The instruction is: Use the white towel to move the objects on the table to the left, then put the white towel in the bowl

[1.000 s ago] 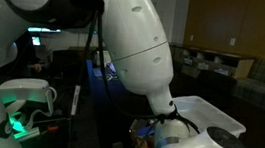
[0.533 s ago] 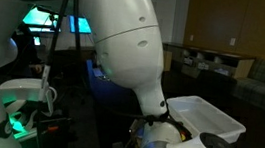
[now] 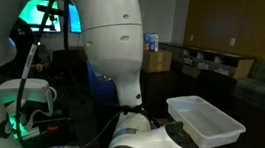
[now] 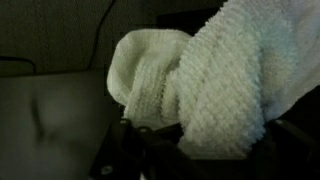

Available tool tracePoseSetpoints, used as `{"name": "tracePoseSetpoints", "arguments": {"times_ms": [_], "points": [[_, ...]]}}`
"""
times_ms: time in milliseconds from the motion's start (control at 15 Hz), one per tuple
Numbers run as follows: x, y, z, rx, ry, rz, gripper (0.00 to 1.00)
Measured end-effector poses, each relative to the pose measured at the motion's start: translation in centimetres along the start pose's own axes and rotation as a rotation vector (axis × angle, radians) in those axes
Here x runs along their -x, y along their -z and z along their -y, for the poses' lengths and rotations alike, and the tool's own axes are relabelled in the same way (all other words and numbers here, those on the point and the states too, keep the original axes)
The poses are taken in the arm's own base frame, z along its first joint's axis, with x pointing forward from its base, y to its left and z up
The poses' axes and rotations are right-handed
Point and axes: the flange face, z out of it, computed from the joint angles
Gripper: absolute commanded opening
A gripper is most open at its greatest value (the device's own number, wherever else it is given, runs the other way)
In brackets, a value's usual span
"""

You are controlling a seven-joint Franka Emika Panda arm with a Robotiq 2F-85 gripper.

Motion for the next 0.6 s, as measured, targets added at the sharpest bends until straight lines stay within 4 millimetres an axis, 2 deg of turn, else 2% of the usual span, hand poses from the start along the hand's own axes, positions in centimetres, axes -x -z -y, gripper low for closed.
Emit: {"name": "tracePoseSetpoints", "arguments": {"times_ms": [267,600], "points": [[1.1,-1.0,5.4,-0.033,0.081,0.050,0.02],[0.1,-0.3,11.3,-0.065,0.189,0.077,0.02]]}}
